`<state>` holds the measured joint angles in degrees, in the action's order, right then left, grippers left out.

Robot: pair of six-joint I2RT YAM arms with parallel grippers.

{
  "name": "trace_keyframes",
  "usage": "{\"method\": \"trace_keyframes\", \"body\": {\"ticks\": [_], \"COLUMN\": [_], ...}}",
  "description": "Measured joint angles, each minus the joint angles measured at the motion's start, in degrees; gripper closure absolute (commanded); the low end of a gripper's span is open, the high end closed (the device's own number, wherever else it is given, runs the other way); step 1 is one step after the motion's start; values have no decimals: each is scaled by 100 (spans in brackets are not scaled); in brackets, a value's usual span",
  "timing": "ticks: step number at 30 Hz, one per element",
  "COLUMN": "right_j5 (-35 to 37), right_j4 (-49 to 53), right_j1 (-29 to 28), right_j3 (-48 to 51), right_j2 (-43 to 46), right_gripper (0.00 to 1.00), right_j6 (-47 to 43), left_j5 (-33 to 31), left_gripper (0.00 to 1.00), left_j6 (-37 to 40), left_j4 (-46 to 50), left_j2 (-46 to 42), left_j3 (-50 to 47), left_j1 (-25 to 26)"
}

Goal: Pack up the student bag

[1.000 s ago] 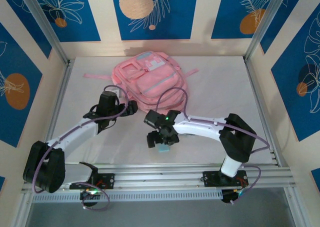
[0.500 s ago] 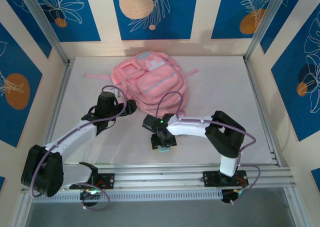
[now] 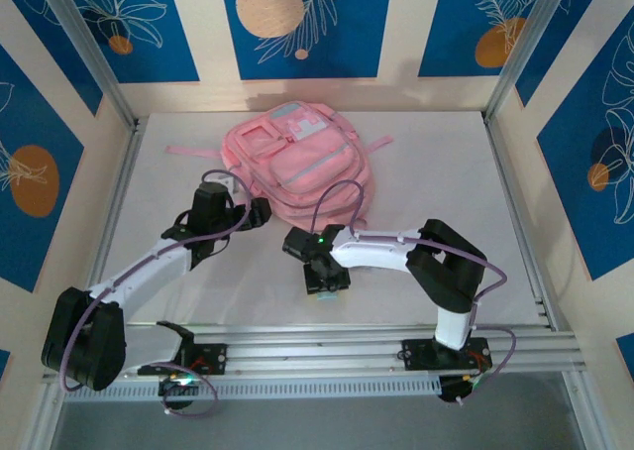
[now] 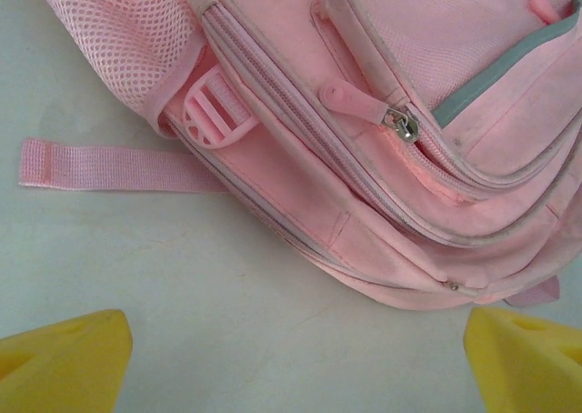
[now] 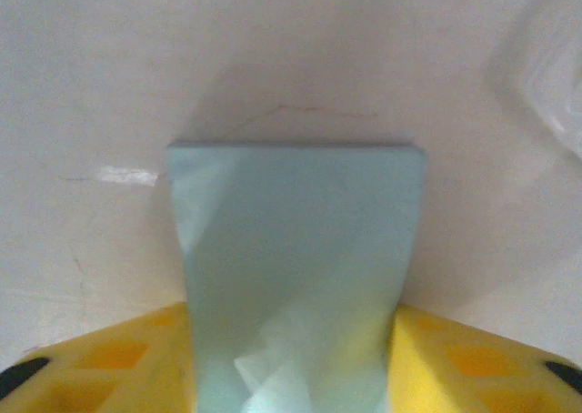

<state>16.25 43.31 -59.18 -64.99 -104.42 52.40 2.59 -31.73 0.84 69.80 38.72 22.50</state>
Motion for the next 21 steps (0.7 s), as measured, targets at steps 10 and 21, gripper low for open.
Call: {"method": "trace_keyframes", "body": {"ticks": [10, 21], "right_j5": [7, -168], "right_j4": [42, 140], "right_j1": [52, 1244], "right_j3": [-4, -63], "right_j2": [48, 1368], "right_gripper": [56, 58], "right_j6": [2, -671], "left_j5": [35, 345], "left_gripper": [6, 16], "left_j6": [-81, 302], "left_j4": [0, 144], "left_j2": [-2, 229], "left_j3": [-7, 369], "left_j1": [0, 96]}}
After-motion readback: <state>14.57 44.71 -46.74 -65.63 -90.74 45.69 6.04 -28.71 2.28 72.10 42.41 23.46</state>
